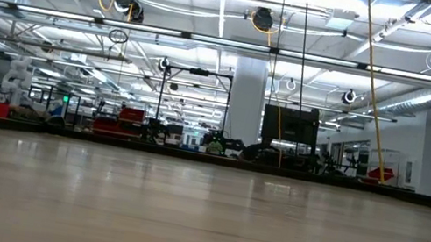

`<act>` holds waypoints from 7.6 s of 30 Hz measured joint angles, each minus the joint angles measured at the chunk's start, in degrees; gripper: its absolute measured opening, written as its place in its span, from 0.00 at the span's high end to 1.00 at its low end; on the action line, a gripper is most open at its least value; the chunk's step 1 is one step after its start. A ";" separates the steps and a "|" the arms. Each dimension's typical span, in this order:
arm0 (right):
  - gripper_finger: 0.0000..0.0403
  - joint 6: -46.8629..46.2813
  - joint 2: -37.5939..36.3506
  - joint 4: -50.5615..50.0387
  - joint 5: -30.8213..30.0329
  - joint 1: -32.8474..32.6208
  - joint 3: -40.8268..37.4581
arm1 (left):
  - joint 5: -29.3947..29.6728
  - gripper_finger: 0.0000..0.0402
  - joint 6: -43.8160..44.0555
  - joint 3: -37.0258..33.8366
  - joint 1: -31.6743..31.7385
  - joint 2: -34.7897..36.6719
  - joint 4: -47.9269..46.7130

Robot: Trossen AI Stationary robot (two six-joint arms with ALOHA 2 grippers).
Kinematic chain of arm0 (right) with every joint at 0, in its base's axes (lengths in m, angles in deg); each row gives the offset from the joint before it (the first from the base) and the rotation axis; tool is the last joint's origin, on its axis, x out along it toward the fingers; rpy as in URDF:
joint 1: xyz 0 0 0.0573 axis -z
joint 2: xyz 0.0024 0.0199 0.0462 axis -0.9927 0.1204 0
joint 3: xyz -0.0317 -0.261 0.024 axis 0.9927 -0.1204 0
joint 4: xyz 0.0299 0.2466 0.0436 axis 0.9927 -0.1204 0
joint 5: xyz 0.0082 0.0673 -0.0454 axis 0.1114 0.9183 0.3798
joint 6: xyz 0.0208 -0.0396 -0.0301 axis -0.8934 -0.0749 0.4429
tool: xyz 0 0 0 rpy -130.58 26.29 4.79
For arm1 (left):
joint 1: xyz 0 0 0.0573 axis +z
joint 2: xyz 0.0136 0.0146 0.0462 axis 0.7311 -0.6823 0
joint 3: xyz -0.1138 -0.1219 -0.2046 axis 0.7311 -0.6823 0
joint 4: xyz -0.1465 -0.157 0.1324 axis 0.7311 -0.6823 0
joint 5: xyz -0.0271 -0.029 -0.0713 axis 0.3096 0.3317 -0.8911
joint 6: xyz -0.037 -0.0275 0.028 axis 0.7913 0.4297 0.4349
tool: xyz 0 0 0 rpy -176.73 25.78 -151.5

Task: Pick and place USB-C Cables
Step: Put the blue charger cable into the black bin, then return to Home Position

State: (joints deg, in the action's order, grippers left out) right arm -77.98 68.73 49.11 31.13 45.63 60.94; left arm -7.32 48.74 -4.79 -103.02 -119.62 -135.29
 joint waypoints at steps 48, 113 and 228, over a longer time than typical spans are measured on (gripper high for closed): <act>0.61 1.09 -0.01 -0.02 0.07 0.39 -0.02 | -6.93 0.84 10.03 -3.21 -7.23 -30.76 -0.34; 1.00 20.64 -18.84 14.33 7.38 9.95 -17.71 | 3.97 0.97 -57.52 -26.23 44.78 0.67 46.59; 1.00 19.17 -65.50 22.16 36.02 37.82 -59.52 | -16.44 0.98 -46.29 -66.79 63.58 16.39 94.26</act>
State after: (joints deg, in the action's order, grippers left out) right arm -58.82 3.23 71.26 67.15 83.46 1.42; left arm -23.76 2.45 -71.59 -39.45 -103.23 -41.03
